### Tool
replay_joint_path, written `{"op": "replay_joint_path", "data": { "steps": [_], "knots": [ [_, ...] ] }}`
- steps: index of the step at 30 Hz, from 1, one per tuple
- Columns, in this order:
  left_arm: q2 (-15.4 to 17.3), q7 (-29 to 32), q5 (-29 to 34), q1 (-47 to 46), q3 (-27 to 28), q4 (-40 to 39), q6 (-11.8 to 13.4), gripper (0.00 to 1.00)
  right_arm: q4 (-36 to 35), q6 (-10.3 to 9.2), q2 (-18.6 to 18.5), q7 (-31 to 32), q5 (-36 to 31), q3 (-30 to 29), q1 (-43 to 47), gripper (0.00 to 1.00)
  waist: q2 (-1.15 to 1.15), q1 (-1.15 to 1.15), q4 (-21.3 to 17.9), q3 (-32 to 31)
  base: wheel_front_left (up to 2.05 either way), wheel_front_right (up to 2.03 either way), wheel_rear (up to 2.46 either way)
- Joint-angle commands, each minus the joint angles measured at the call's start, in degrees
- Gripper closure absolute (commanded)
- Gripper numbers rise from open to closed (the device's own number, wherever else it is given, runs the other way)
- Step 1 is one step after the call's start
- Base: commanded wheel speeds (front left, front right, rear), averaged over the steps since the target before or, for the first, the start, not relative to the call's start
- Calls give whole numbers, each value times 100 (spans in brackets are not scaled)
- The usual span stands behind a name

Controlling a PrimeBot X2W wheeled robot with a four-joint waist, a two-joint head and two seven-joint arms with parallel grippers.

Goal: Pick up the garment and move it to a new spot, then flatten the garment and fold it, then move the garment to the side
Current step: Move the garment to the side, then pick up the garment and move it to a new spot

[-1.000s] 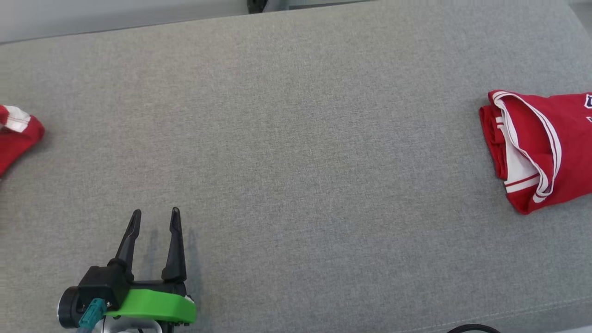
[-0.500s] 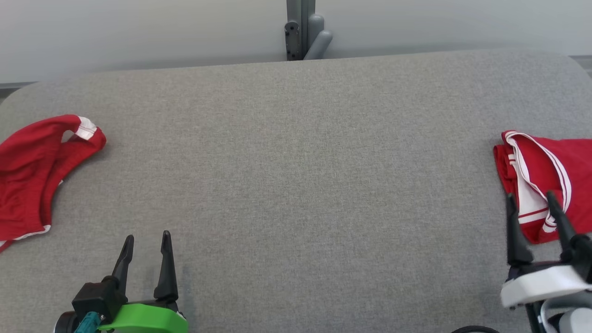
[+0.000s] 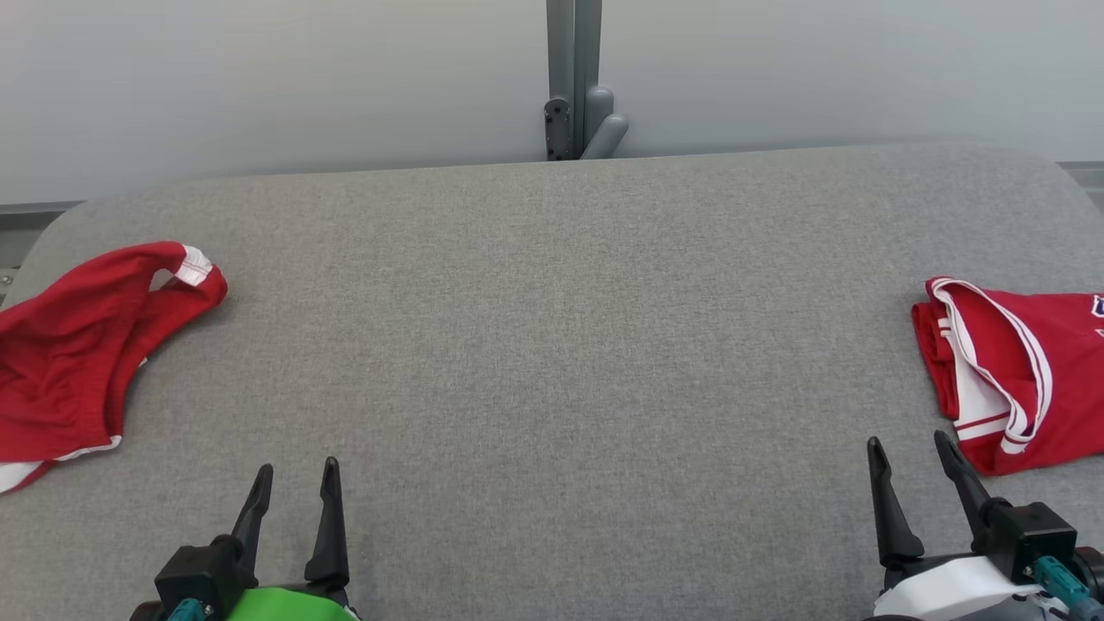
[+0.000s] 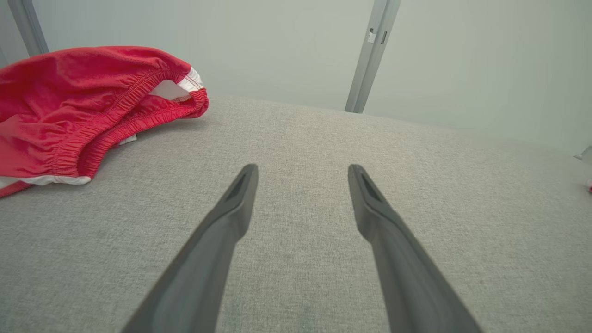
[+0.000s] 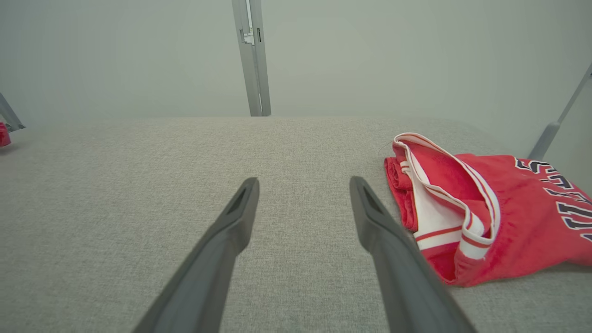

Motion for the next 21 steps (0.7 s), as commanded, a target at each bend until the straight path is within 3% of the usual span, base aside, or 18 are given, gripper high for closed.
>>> {"op": "replay_joint_path", "data": {
  "steps": [1,14,21],
  "knots": [
    [16,-16,-45,52,3,7,-2,0,17,-9,-8,-16,-46,1,45,0,0,0,-34,-36,0,0,0],
    [16,-16,32,49,3,97,-50,0,70,-9,83,-16,-93,18,73,0,0,0,-110,-131,0,0,0],
    [16,-16,51,-8,-42,94,-48,0,32,-9,95,-17,-46,37,-1,0,0,0,127,-177,0,0,0]
  ]
}}
